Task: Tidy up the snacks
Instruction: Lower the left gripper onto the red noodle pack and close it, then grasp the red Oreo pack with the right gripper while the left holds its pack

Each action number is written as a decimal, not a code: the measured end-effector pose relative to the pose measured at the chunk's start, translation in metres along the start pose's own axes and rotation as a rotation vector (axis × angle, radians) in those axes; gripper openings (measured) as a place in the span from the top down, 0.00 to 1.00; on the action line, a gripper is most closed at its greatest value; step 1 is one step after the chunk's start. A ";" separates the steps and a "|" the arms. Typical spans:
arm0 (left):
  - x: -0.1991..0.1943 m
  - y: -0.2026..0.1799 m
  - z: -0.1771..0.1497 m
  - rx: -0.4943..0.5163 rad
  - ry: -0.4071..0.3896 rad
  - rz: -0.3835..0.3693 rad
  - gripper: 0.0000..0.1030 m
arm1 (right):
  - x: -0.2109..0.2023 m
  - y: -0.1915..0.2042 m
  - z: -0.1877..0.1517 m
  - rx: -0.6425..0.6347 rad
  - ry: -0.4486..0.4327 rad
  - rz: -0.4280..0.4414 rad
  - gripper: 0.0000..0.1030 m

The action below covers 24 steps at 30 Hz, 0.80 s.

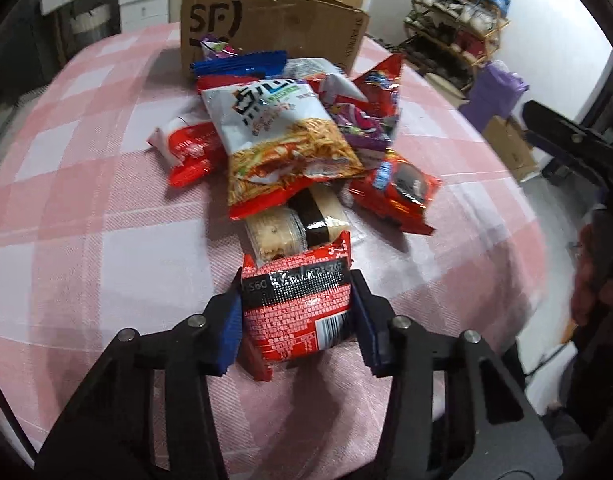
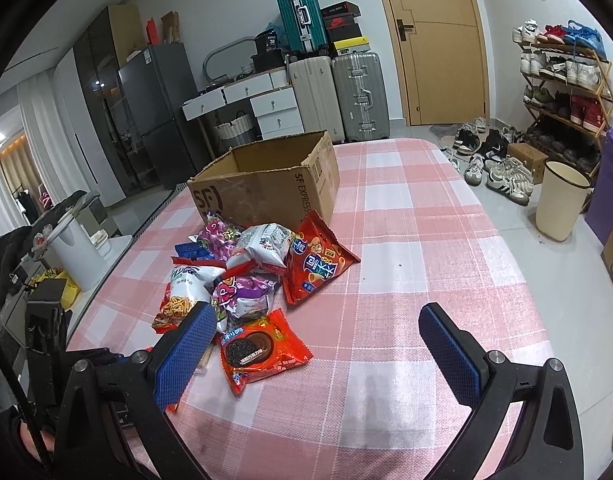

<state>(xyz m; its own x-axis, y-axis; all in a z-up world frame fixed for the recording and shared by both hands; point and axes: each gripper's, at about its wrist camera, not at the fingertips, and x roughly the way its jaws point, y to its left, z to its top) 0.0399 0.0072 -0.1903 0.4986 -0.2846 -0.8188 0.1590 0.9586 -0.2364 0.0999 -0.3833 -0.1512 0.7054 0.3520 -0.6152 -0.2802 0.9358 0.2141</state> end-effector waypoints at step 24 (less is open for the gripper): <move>-0.041 0.020 -0.012 -0.001 -0.064 -0.005 0.57 | 0.004 0.019 -0.003 -0.064 0.044 0.052 0.00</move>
<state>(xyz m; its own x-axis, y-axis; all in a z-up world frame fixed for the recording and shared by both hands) 0.0126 0.0386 -0.1677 0.5513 -0.2891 -0.7826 0.1608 0.9573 -0.2404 0.0955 -0.3638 -0.1523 0.6601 0.3977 -0.6372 -0.3577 0.9124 0.1988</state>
